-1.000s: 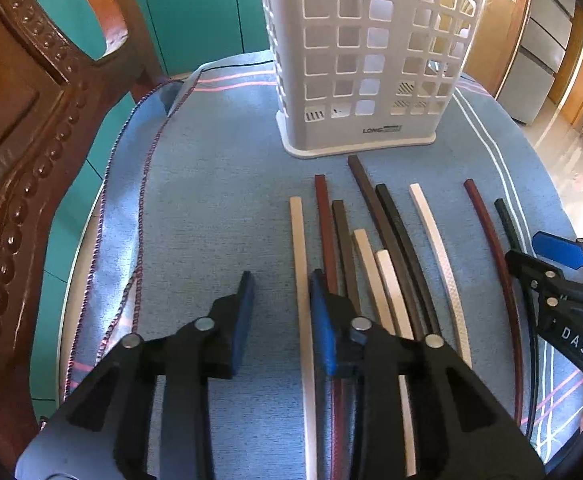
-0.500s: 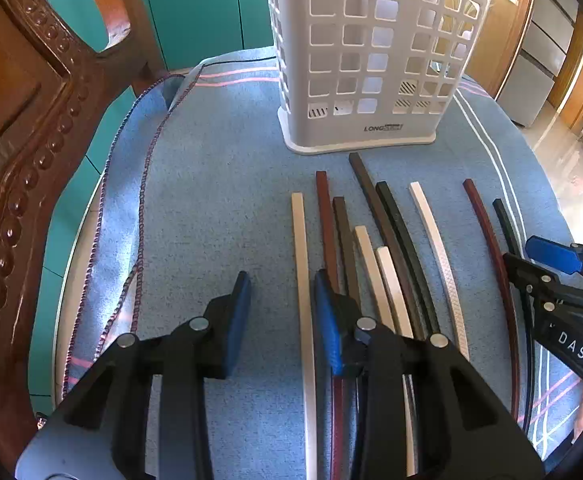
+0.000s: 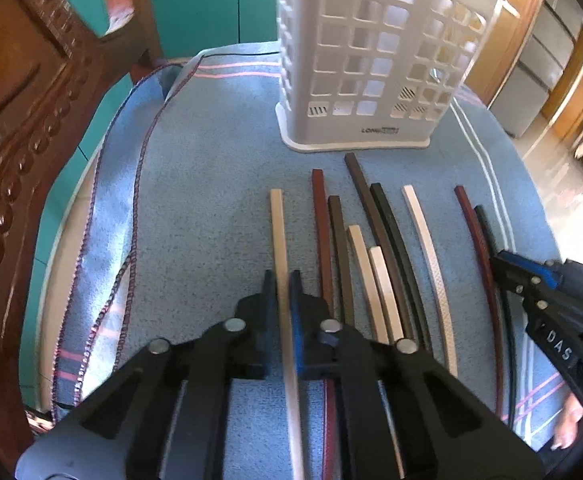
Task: Organize utensils
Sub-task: 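Grasp and lift the wooden chopstick with left tool while right lifts the black one, then open both tools over the white caddy to drop the chopsticks in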
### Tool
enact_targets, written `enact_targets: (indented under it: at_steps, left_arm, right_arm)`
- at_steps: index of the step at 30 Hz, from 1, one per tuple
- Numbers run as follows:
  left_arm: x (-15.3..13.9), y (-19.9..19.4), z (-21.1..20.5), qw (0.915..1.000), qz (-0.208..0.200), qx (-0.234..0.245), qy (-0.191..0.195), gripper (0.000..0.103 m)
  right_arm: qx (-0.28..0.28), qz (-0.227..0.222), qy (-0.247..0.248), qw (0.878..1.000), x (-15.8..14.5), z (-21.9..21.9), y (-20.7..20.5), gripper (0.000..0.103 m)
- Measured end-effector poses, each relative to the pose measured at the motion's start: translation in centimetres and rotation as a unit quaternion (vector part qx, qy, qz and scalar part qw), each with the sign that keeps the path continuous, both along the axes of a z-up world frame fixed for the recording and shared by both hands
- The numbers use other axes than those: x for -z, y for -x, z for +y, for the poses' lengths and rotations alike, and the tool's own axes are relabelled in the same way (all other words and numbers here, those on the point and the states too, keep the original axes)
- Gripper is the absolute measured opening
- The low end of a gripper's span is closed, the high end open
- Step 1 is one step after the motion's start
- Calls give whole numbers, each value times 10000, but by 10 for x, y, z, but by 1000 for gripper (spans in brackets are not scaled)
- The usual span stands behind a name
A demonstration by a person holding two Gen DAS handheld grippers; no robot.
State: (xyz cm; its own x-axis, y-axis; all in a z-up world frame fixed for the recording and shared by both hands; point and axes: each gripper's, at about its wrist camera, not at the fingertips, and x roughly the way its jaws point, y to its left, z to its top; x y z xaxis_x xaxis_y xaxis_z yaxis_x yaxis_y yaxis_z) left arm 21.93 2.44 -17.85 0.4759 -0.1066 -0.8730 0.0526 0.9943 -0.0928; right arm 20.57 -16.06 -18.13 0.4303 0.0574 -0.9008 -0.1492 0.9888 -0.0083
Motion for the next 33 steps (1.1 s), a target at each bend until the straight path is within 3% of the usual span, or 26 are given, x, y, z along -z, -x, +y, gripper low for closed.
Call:
enact_targets:
  at_steps: [3,7,10,15,19,22,24,26,30,31,33]
  left_arm:
    - [-3,3,2,9998,-16,32,214,7]
    - [-26,17,-1,9989,-401,105,232,7]
    - [-65,37,4,9953,-868,134,419,7]
    - [-143,72,14,9805,-1850,143,643,7]
    - [-200,83,23,9605,-2624,49,920,7]
    - [-236,84,33,9369,-3293,-153,1161,7]
    - [-254,84,41,9168,-3728,-409,1374,7]
    - [-263,81,46,9019,-4001,-622,1505,7]
    - [-264,65,47,8757,-4453,-1193,1437,7]
    - [-263,63,47,8747,-4467,-1238,1412,7]
    - [-251,45,40,8723,-4503,-1340,1355,7]
  right_arm:
    - [37,-109,-300,9995,-7,-4,-2,7]
    - [73,-527,-627,9966,-38,-13,5,7]
    - [-9,-919,-1040,9903,-77,-24,19,7]
    - [-150,-1632,-1495,9751,-138,-33,48,7]
    - [-173,-2170,-1876,9578,-186,-36,55,7]
    - [-83,-2691,-2147,9389,-220,-37,51,7]
    - [67,-3060,-2350,9226,-241,-44,47,7]
    - [244,-3482,-2539,9021,-259,-50,41,7]
    - [682,-4059,-2480,8770,-273,-55,36,7]
    - [796,-4147,-2385,8746,-271,-54,30,7]
    - [869,-4119,-2166,8808,-258,-52,14,7]
